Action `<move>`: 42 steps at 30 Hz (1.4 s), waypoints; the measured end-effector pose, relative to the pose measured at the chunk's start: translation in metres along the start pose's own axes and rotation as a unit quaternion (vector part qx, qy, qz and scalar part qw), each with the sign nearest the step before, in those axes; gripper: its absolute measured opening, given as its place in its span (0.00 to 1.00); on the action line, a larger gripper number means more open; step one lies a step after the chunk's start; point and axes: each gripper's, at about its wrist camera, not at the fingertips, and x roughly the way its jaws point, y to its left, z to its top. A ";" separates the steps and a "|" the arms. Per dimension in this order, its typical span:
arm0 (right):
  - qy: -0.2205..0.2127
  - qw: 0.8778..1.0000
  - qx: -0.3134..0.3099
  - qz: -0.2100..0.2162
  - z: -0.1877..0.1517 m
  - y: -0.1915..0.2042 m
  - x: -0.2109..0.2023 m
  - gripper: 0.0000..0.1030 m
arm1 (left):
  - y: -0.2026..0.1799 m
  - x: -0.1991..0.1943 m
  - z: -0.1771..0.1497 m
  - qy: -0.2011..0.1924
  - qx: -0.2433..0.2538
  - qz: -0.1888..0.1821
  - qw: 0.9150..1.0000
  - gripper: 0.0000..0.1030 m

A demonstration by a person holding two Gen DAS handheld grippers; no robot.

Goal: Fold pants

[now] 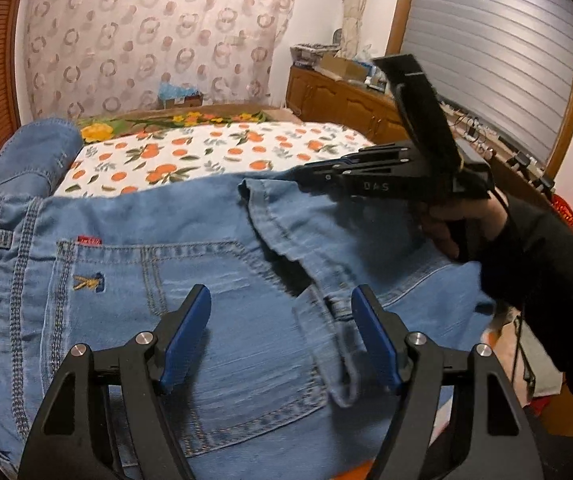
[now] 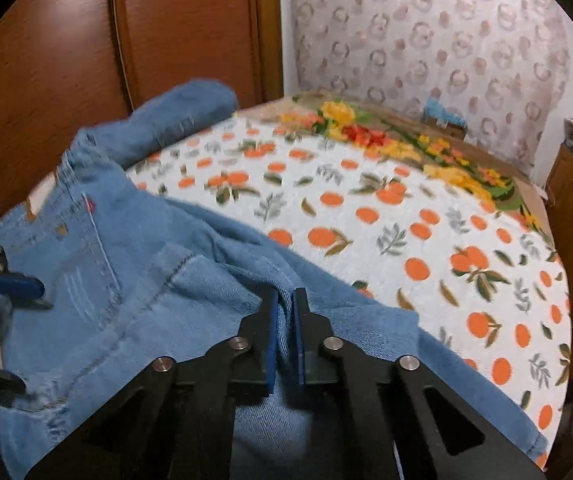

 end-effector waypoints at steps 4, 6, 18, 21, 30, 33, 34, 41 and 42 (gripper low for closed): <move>-0.051 0.998 0.016 -0.012 -0.006 0.000 -0.029 0.05 | -0.010 0.005 0.002 0.007 0.003 -0.022 1.000 0.62; -0.068 0.997 0.019 -0.019 -0.009 -0.001 -0.038 0.05 | -0.015 0.015 -0.001 0.024 0.011 -0.024 0.999 0.57; -0.091 0.995 0.035 -0.034 -0.014 0.000 -0.056 0.05 | -0.035 0.025 -0.010 0.040 0.041 -0.042 0.997 0.12; -0.104 0.993 0.031 -0.035 -0.008 0.003 -0.062 0.05 | -0.035 0.011 -0.007 0.022 0.038 -0.037 0.998 0.11; -0.163 0.986 0.020 -0.001 0.028 0.029 -0.084 0.05 | 0.008 -0.079 0.005 -0.054 0.013 0.005 0.998 0.10; -0.173 0.985 0.004 0.018 0.045 0.053 -0.077 0.05 | 0.033 -0.107 -0.001 -0.068 -0.004 0.029 0.997 0.10; -0.176 0.984 -0.002 0.025 0.051 0.062 -0.073 0.05 | 0.043 -0.117 -0.004 -0.072 -0.010 0.040 0.997 0.10; -0.175 0.981 -0.045 0.069 0.094 0.118 -0.034 0.05 | 0.099 -0.164 -0.029 -0.088 -0.056 0.095 0.990 0.10; -0.174 0.981 -0.053 0.074 0.100 0.125 -0.029 0.05 | 0.104 -0.167 -0.032 -0.087 -0.061 0.100 0.989 0.10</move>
